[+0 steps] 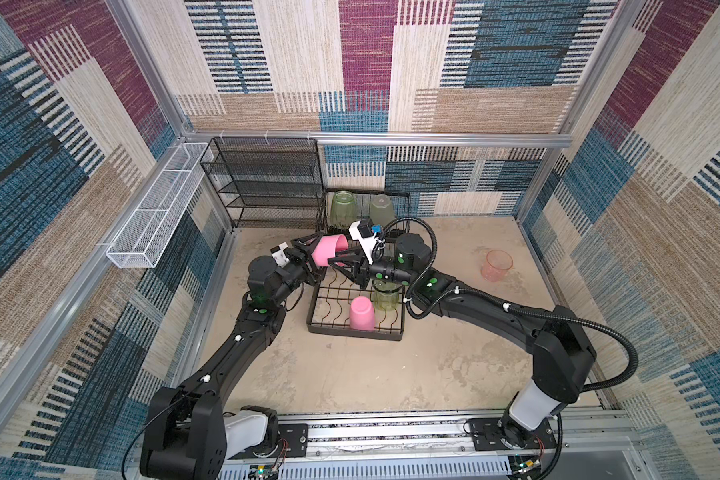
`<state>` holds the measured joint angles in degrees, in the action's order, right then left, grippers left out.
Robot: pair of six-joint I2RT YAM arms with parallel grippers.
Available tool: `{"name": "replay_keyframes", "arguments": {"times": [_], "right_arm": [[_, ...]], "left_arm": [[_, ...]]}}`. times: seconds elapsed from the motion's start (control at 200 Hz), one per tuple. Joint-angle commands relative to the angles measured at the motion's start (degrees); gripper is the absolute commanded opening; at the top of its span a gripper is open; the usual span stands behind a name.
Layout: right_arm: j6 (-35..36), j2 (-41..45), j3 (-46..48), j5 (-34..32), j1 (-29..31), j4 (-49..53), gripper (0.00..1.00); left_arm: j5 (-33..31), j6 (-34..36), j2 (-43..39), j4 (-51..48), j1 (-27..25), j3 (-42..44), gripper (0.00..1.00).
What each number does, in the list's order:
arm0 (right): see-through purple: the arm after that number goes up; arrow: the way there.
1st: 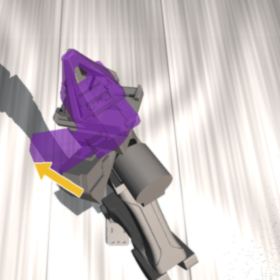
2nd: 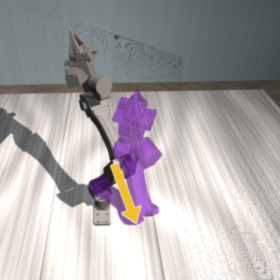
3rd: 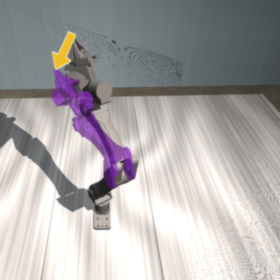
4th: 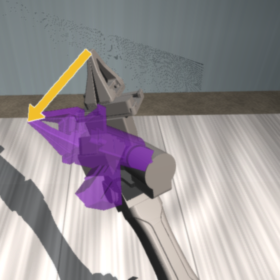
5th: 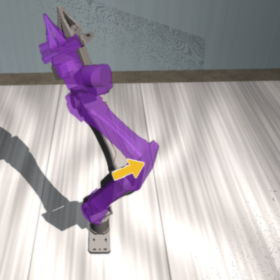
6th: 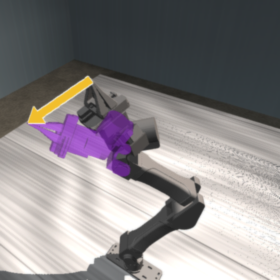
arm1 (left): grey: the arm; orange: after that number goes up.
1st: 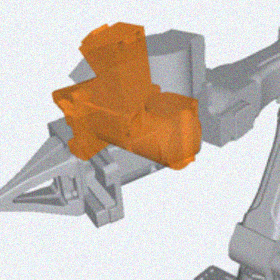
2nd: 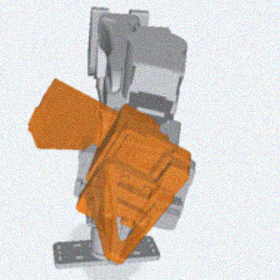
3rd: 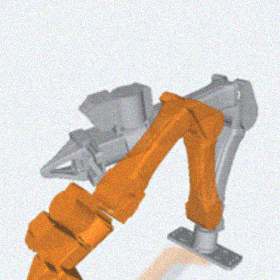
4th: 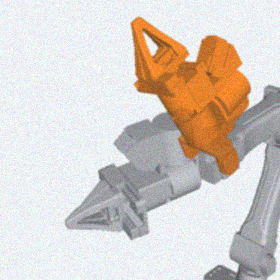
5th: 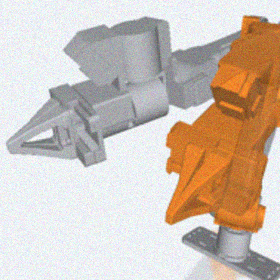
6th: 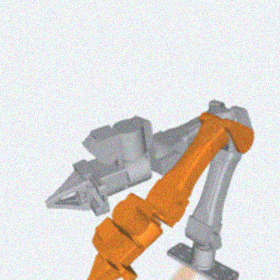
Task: Load the cups into the dish rack
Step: 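Close the left gripper on the pink cup held by the right gripper, then withdraw the open right gripper while the left carries the pink cup over the rack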
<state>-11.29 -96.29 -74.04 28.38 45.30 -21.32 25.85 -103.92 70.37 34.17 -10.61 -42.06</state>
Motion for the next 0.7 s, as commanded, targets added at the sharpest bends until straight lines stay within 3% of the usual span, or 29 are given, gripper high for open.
{"name": "replay_keyframes", "arguments": {"times": [0.0, 0.16, 0.336, 0.476, 0.696], "right_arm": [[-0.7, -0.2, -0.5, -0.6, 0.1, -0.3, 0.32], [-0.2, 0.6, -0.2, -2.9, 0.1, 0.6, 0.39], [1.3, 3.4, 0.5, -7.0, 0.0, 4.5, 0.45], [2.7, 7.5, 2.6, -11.9, -0.3, 7.9, 0.50], [0.9, 13.2, 6.6, -16.2, -4.5, 12.1, 0.52]], "left_arm": [[0.3, 3.6, 0.1, 1.9, 0.2, 0.7, 0.62], [-0.5, 7.5, -0.9, -1.8, 0.9, 1.1, 0.62], [-1.6, 16.6, -4.9, -11.0, 1.9, 0.7, 0.62], [-5.0, 27.7, -10.5, -22.8, 1.9, -0.3, 0.62], [-15.8, 45.9, -18.3, -38.0, 1.0, -1.8, 0.63]]}}
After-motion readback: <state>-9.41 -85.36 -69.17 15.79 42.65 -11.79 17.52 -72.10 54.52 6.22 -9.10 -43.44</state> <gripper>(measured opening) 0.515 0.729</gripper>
